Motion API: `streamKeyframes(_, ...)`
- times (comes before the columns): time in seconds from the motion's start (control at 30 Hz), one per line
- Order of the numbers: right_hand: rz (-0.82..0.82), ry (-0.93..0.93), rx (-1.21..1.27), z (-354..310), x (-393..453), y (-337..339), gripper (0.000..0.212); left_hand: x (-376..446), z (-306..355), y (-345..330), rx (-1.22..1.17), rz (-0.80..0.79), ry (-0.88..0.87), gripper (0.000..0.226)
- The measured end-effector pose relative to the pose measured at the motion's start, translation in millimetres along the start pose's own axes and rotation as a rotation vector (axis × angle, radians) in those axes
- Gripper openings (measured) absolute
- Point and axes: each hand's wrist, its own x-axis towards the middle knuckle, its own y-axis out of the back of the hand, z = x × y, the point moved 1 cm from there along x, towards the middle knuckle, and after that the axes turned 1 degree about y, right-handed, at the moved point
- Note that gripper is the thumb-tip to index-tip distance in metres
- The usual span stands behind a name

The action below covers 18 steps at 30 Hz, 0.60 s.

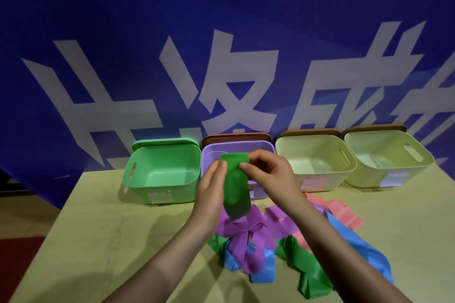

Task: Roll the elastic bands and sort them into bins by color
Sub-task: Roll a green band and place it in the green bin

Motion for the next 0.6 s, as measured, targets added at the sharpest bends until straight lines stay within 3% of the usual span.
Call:
streamKeyframes(0.4, 0.119, 0.054, 0.024, -4, 0, 1, 0.025, -6, 10, -1, 0.082, -0.196, 0.054, 0.023)
streamKeyframes(0.6, 0.055, 0.188, -0.144, -9, -3, 6, 0.026, -8, 11, -3, 0.025, -0.188, 0.089, 0.025)
